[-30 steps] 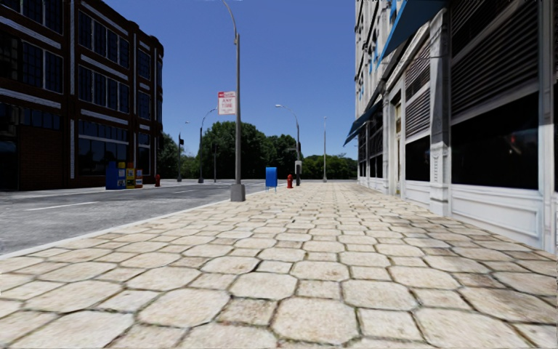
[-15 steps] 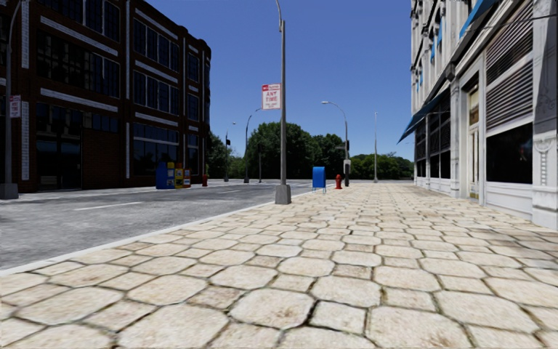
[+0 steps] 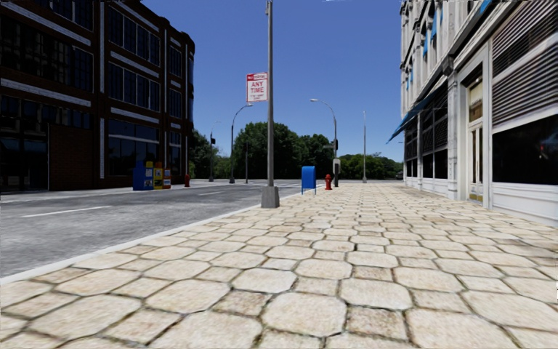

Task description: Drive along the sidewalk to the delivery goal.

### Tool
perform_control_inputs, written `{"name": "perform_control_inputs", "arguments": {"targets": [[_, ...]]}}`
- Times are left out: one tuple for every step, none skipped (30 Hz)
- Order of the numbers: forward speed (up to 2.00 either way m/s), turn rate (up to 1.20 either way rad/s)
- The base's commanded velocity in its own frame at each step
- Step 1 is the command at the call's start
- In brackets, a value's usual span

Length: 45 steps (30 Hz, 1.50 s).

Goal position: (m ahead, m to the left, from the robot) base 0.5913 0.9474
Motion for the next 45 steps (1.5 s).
{"name": "perform_control_inputs", "arguments": {"targets": [[1.62, -0.02], [1.62, -0.01], [1.62, -0.01], [1.62, -0.01], [1.62, -0.01], [1.62, -0.06], [1.62, -0.49], [1.61, -0.63], [1.58, -0.76], [1.51, -0.79], [1.49, 0.0], [1.49, 0.0], [1.47, 0.0], [1.43, 0.0], [1.37, 0.0], [1.35, 0.0], [1.32, 0.0], [1.3, 0.0], [1.29, 0.0], [1.29, 0.0], [1.27, 0.0], [1.26, 0.0], [1.26, 0.0], [1.26, 0.0], [1.25, 0.0], [1.23, 0.0], [1.23, 0.0], [1.08, 0.0], [0.88, 0.0], [0.54, 0.0], [0.16, 0.0], [0.0, 0.0], [0.0, 0.0], [0.0, 0.0], [0.0, 0.0], [0.0, 0.0], [0.0, 0.0], [0.0, -0.16], [0.0, -0.16], [0.0, -0.32], [0.0, -0.4], [0.0, -0.34], [0.0, 0.0], [0.0, 0.0], [0.0, 0.0]]}}
